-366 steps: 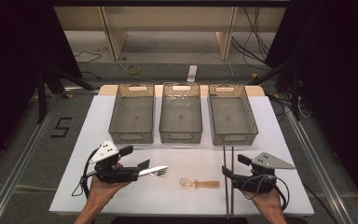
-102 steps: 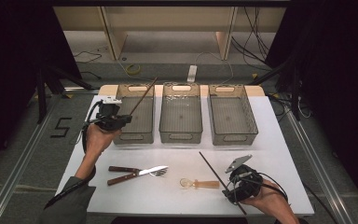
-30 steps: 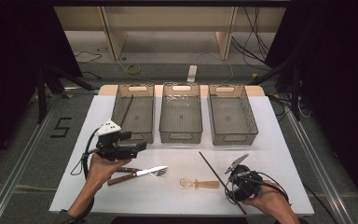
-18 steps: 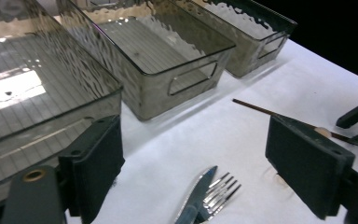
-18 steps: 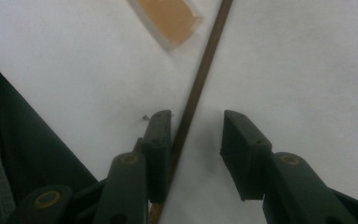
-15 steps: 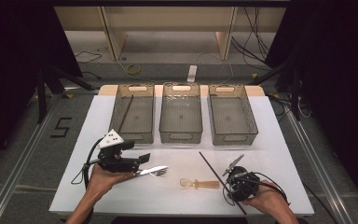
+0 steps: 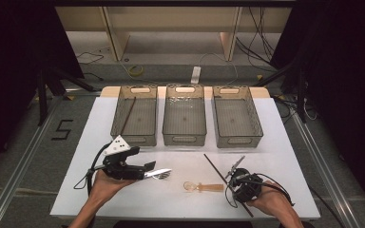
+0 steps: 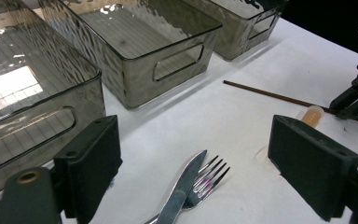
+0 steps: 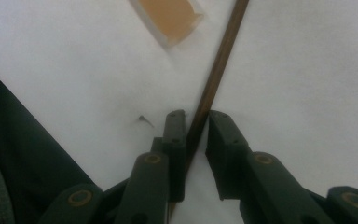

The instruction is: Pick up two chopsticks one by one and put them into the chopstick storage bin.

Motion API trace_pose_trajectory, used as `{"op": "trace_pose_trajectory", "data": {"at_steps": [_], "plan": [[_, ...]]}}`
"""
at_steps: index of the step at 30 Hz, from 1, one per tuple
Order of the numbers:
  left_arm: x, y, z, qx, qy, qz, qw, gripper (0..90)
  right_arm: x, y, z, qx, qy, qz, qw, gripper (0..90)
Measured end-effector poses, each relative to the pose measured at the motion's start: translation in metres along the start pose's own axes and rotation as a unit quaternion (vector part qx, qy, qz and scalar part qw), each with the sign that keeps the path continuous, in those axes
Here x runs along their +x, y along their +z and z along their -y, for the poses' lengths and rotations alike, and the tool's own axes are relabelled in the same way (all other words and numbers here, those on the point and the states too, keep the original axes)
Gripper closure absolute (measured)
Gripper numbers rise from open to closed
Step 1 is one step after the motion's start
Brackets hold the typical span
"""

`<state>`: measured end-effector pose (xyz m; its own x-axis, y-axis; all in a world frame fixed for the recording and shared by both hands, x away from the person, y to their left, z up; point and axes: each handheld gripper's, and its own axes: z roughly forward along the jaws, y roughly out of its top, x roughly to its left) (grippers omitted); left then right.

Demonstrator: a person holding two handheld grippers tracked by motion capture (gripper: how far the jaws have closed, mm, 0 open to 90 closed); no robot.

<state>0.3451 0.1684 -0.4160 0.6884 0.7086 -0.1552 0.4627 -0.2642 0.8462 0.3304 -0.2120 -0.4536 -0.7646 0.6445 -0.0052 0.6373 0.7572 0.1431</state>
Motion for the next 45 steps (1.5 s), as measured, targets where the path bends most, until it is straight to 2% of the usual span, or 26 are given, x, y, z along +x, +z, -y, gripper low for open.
{"op": "trace_pose_trajectory", "data": {"at_steps": [8,17,22,26,32,36,40,42,45], "plan": [[-0.002,0.001,0.0,0.005,0.004,0.001,1.0,16.4,-0.004,0.0,-0.003,0.011,0.004,-0.007,0.9999,82.6],[-0.002,0.001,0.0,0.006,0.008,0.002,0.9999,16.4,-0.004,0.0,-0.005,0.015,0.002,-0.003,0.9999,85.3],[-0.002,0.002,0.0,0.008,0.01,0.003,0.9999,16.4,-0.006,-0.002,-0.003,0.003,0.0,-0.004,1.0,85.3],[-0.004,0.003,-0.002,0.007,0.009,0.007,0.9999,16.4,-0.009,-0.013,-0.002,-0.014,0.001,0.001,0.9999,85.5],[-0.017,0.007,-0.008,0.023,0.04,0.024,0.9986,16.4,-0.004,-0.026,-0.01,-0.037,-0.022,0.006,0.999,85.4],[-0.022,0.011,-0.01,0.038,0.06,0.024,0.9972,16.4,0.003,-0.033,-0.018,-0.046,-0.045,0.01,0.9979,85.4],[-0.028,0.016,-0.013,0.059,0.078,0.032,0.9947,16.4,0.009,-0.038,-0.025,-0.052,-0.068,0.011,0.9963,85.4],[-0.032,0.017,-0.016,0.063,0.084,0.04,0.9936,16.4,0.011,-0.039,-0.027,-0.058,-0.085,0.009,0.9946,85.4],[-0.039,0.022,-0.022,0.068,0.099,0.049,0.9915,16.6,0.017,-0.041,-0.031,-0.06,-0.098,0.009,0.9933,85.4]]}}
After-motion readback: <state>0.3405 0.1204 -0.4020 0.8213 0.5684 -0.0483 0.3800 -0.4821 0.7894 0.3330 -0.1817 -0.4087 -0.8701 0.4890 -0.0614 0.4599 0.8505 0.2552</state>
